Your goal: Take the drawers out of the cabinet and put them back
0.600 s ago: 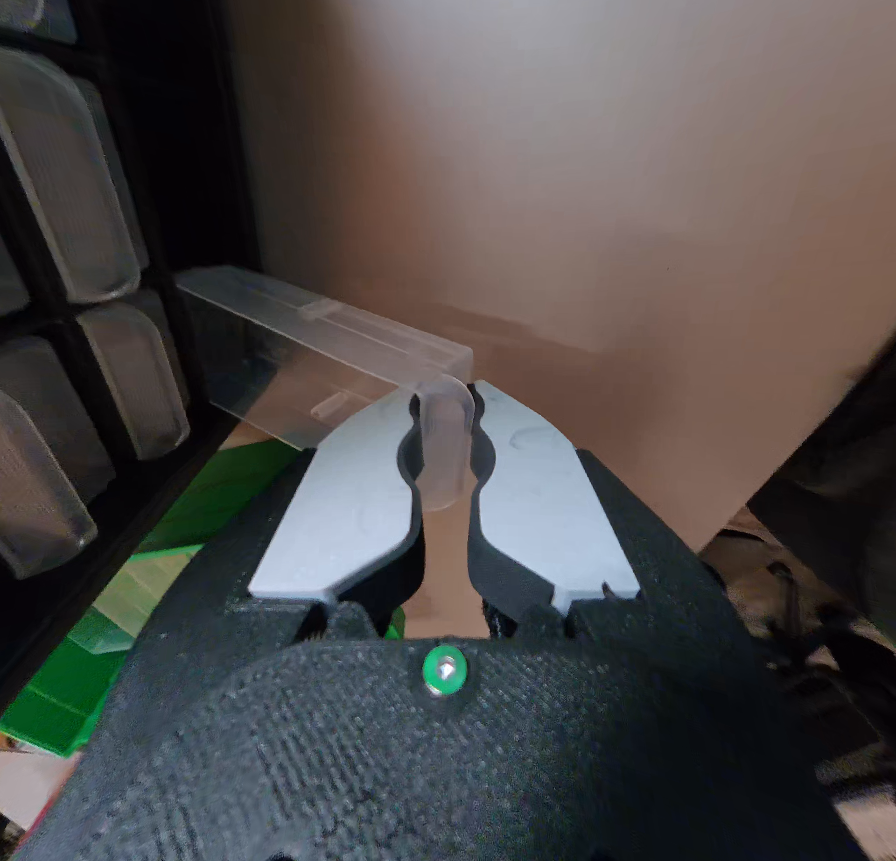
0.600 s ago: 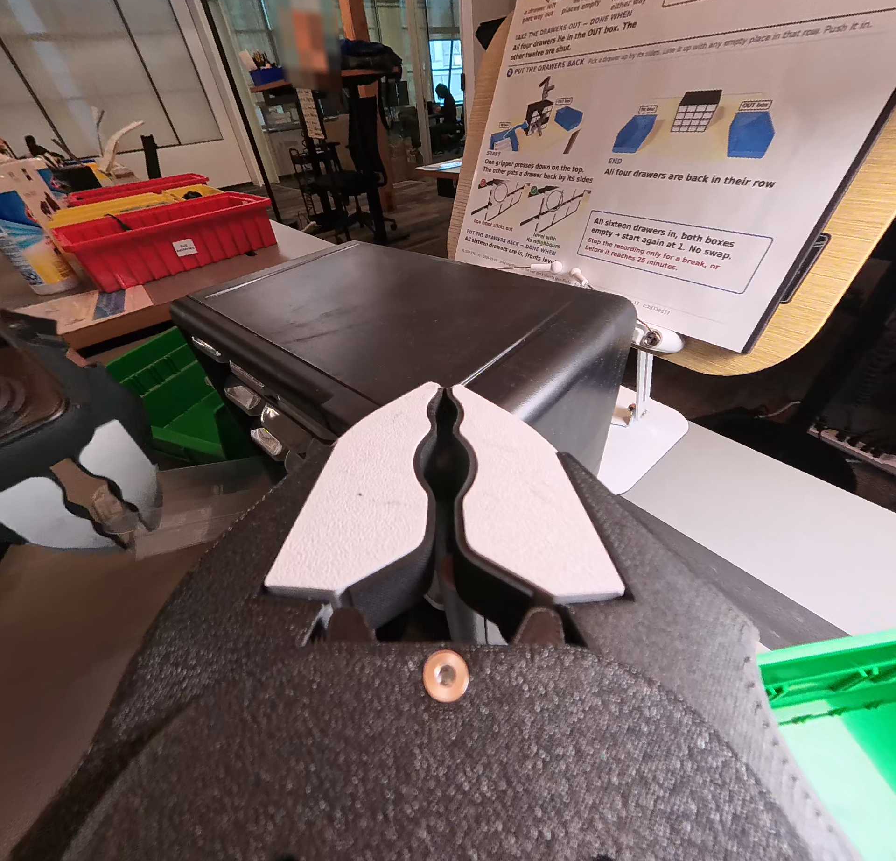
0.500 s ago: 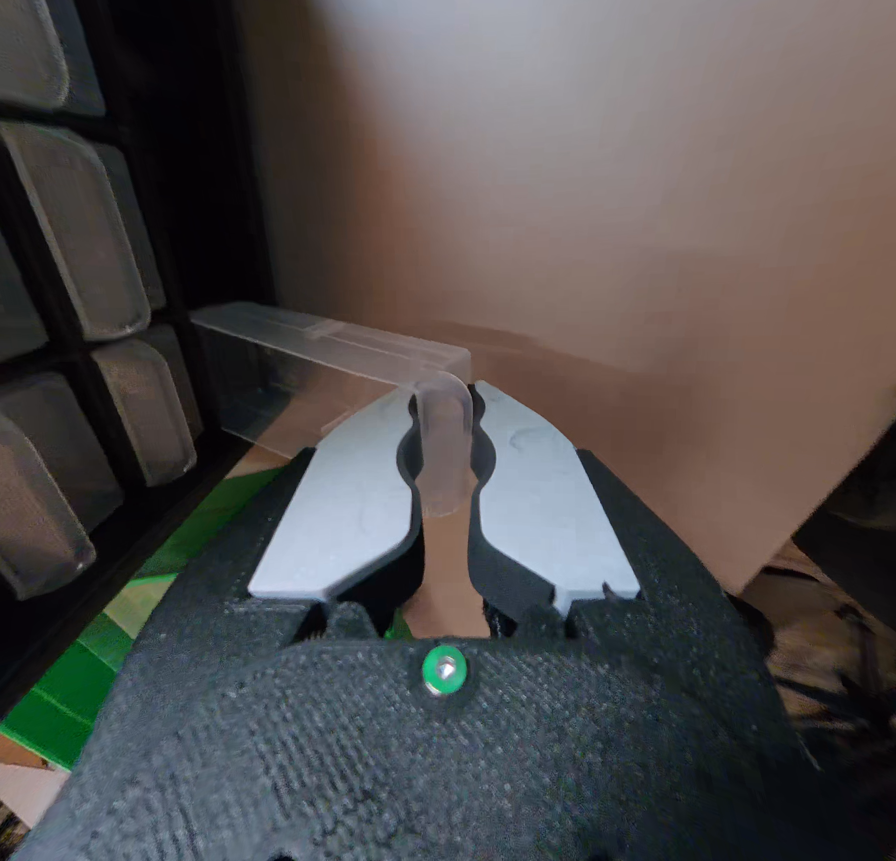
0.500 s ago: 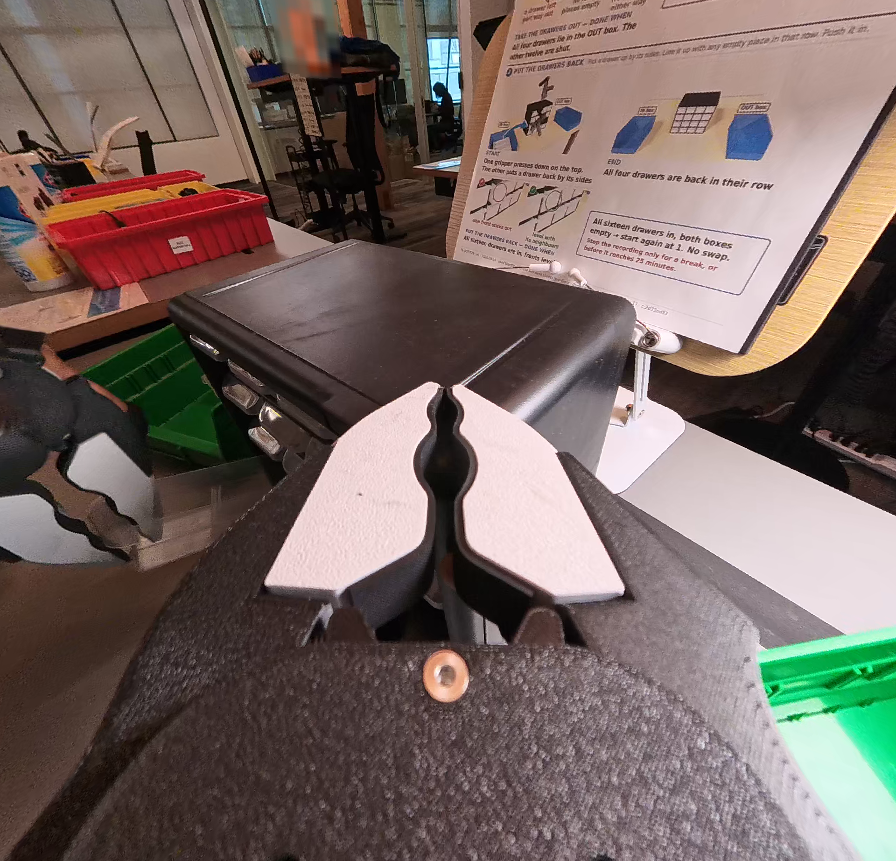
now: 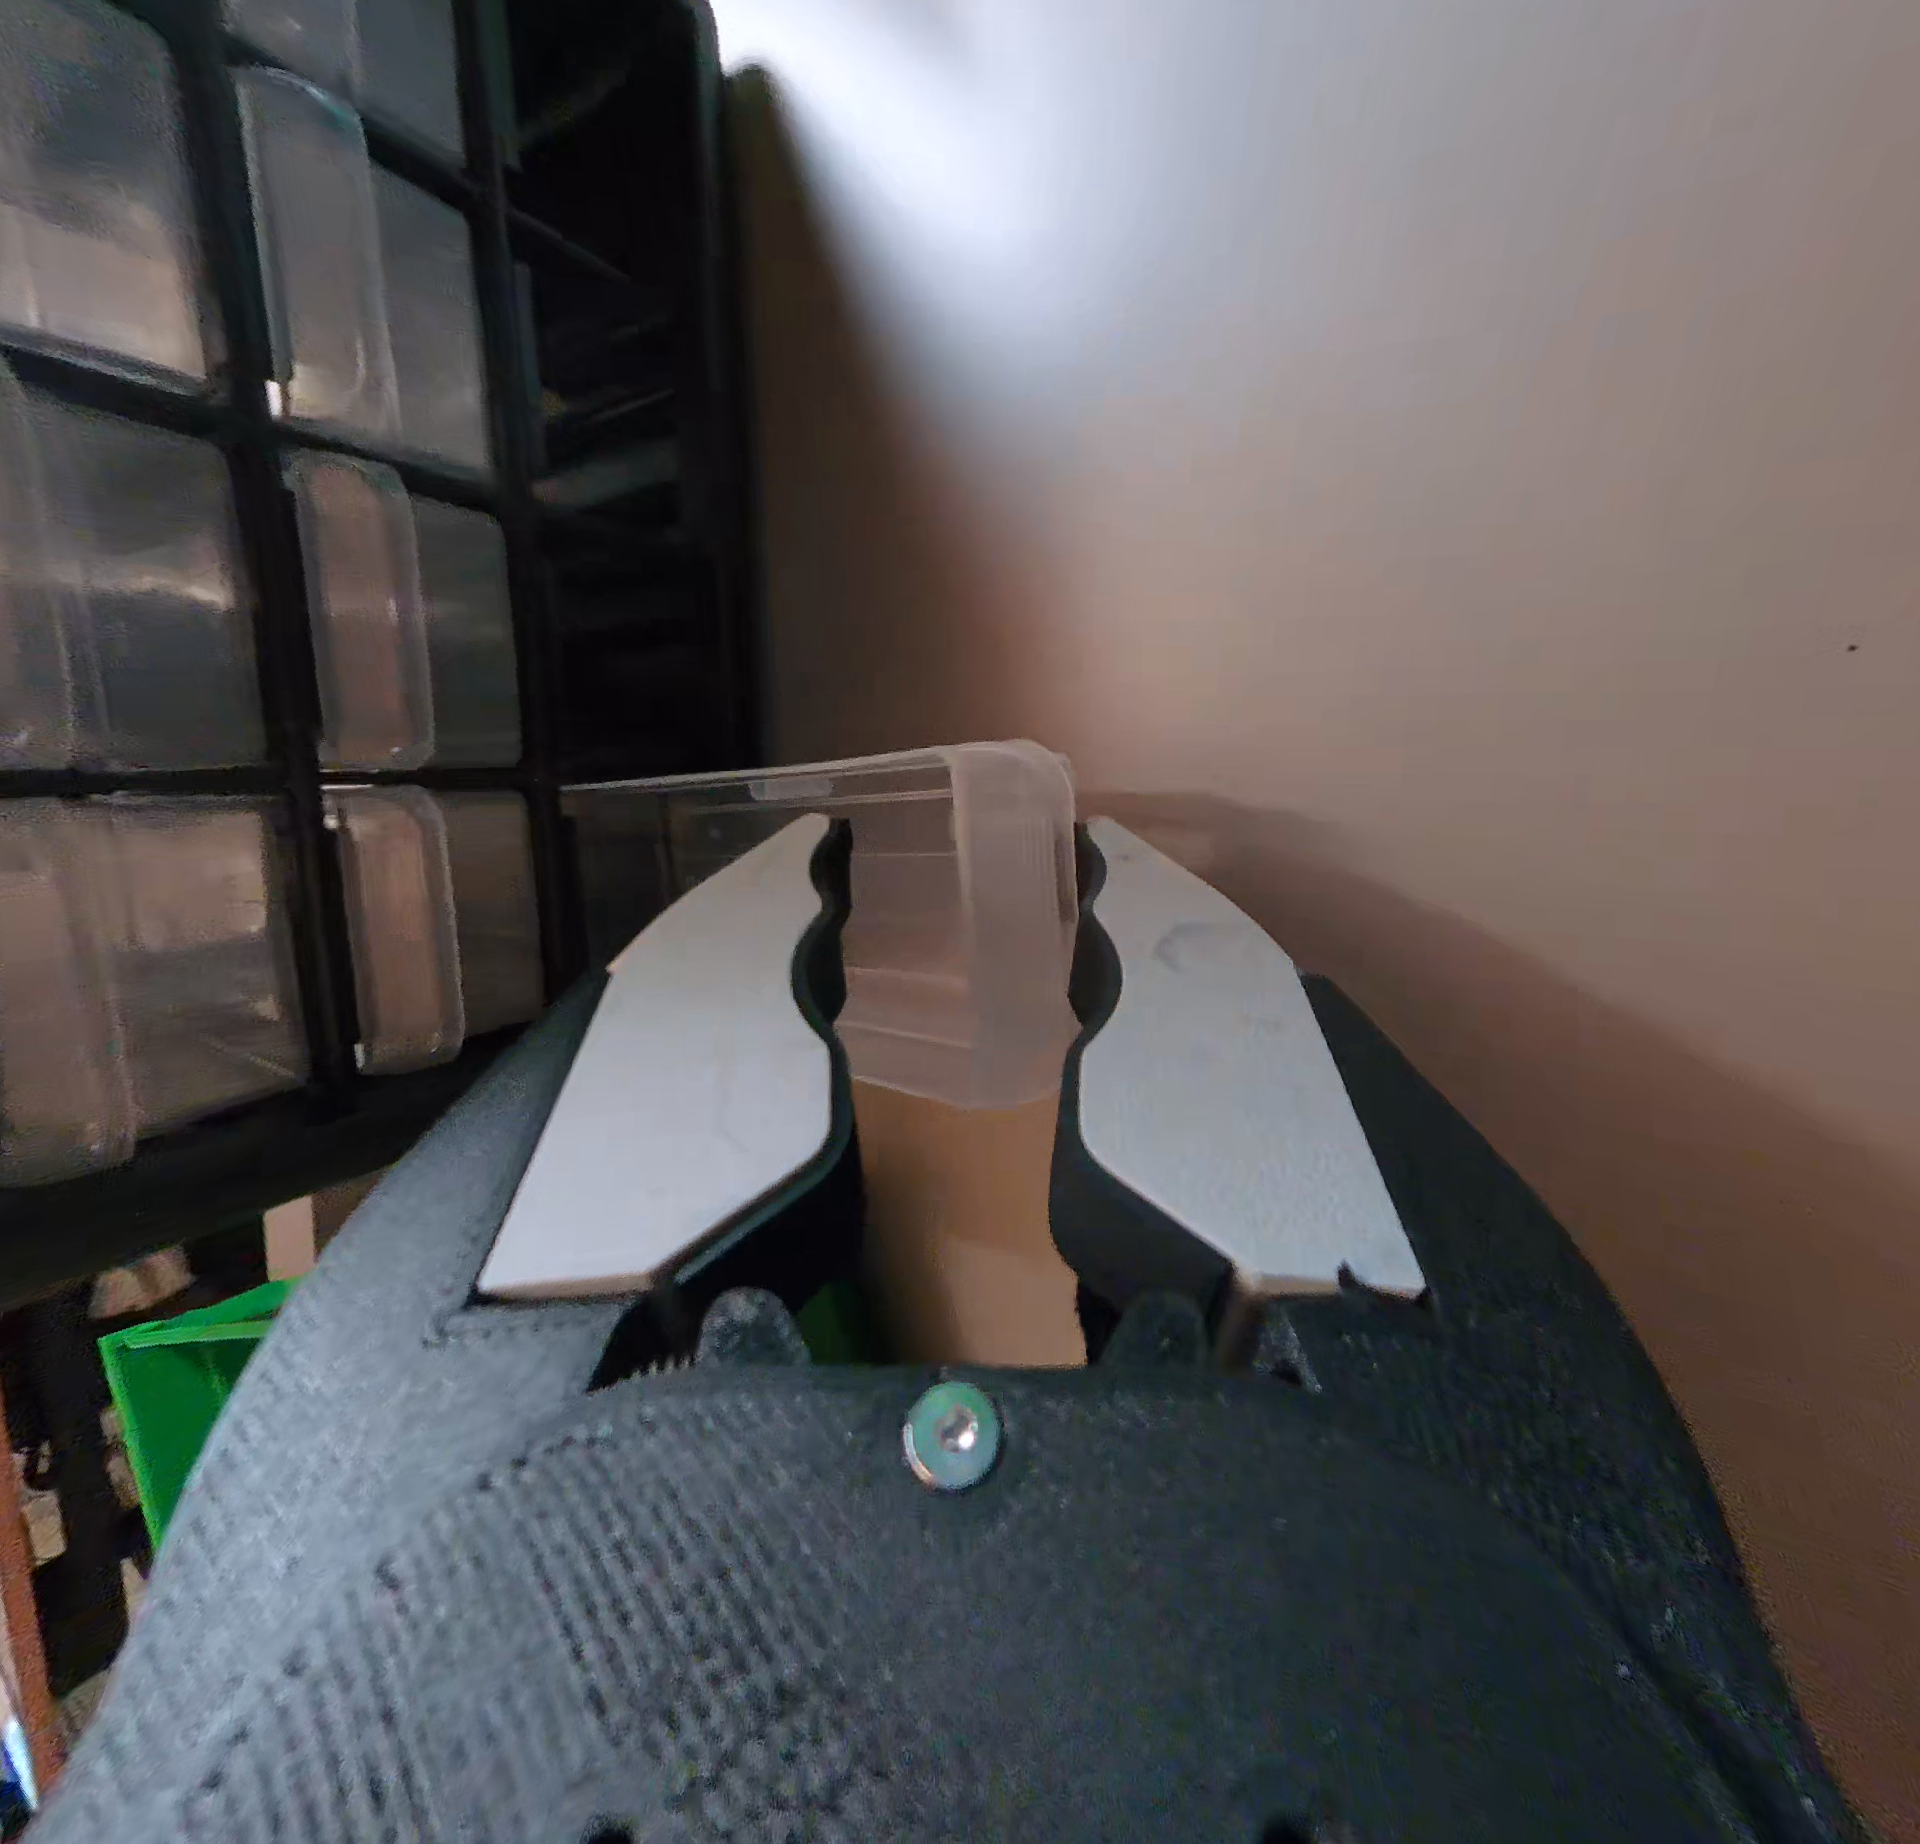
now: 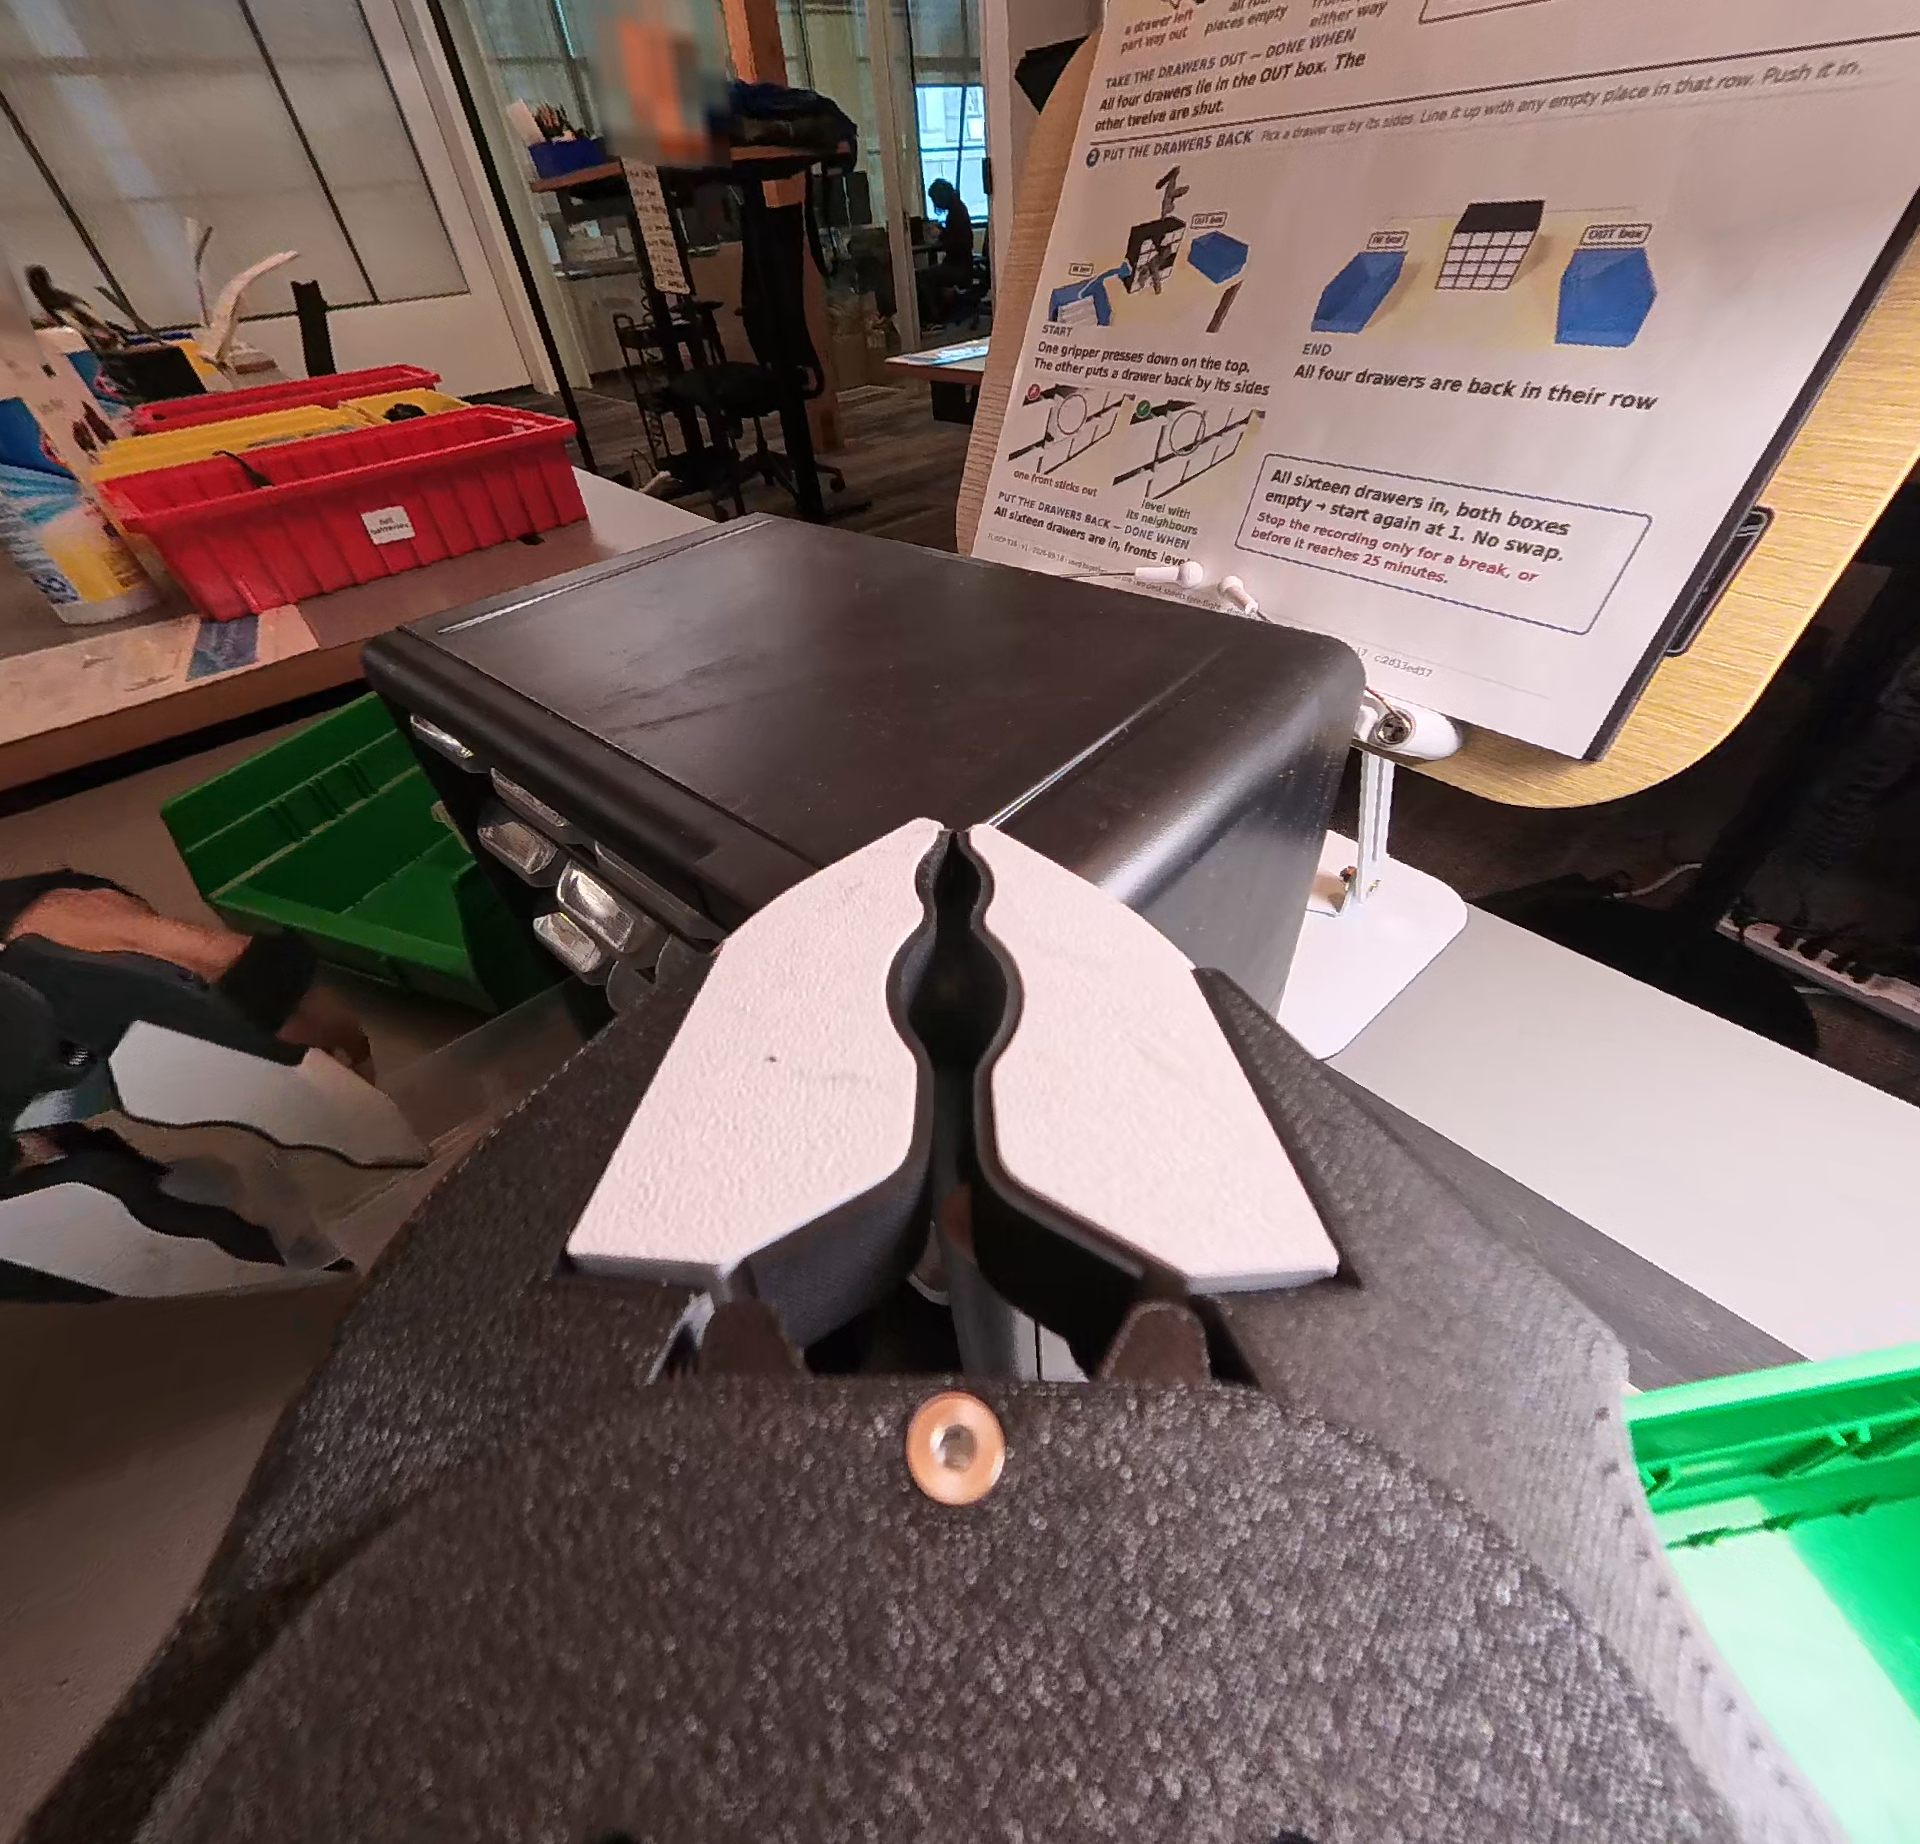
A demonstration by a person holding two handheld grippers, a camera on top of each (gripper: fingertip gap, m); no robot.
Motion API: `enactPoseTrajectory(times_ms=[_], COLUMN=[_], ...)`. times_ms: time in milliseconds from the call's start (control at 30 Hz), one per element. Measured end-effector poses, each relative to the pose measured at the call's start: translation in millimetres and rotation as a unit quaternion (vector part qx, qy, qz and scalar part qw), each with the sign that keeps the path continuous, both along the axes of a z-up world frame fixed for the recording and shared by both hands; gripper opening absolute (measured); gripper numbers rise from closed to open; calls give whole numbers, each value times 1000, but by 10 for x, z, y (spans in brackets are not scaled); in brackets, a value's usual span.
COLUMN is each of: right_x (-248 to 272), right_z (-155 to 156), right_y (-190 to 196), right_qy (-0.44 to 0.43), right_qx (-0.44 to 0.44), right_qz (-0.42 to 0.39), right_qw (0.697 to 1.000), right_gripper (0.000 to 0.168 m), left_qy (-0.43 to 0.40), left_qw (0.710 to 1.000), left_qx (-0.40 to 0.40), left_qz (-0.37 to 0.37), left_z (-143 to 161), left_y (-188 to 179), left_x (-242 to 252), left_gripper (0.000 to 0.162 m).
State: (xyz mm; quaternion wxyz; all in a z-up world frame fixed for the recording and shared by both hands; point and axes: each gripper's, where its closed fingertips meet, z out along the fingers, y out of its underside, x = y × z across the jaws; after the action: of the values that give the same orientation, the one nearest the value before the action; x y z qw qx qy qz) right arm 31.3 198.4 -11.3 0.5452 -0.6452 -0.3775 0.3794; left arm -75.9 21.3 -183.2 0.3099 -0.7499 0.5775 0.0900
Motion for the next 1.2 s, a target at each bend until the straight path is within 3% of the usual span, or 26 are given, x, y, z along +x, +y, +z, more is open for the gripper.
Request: enactPoseTrajectory(times_ms=[100, 367, 533, 633, 733, 833, 1033, 1200], right_x=[-1, -3, -3, -3, -5, -11, -12, -11], right_z=[0, 0, -1, -1, 0, -1, -2, -2], right_y=[-1, -1, -2, -3, -1, 1, 1, 1], right_qy=[3, 3, -1, -5, -5, -5, -9, -9], right_qx=[-1, 0, 4, 6, 6, 6, 8, 6], right_qz=[1, 0, 2, 2, 3, 1, -2, 0], right_qw=[1000, 1000, 1000, 1000, 1000, 1000, 1000, 1000], right_gripper=[0, 0, 0, 0, 0, 0, 0, 0], left_qy=[-4, -85, -20, -67, -109, -114, -83, -77], left_qw=[999, 991, 976, 973, 971, 967, 952, 952], left_qx=[36, 86, 155, 167, 181, 181, 193, 183], left_qz=[-1, 60, 151, 146, 113, 138, 222, 233], left_z=[-18, -114, -76, 26, 144, 91, -28, -113], left_y=[34, 303, 601, 551, 433, 462, 732, 766], left_x=[-95, -307, -623, -595, -520, -514, -573, -563], left_gripper=[46, 43, 42, 32, 7, 0, 0, 0])
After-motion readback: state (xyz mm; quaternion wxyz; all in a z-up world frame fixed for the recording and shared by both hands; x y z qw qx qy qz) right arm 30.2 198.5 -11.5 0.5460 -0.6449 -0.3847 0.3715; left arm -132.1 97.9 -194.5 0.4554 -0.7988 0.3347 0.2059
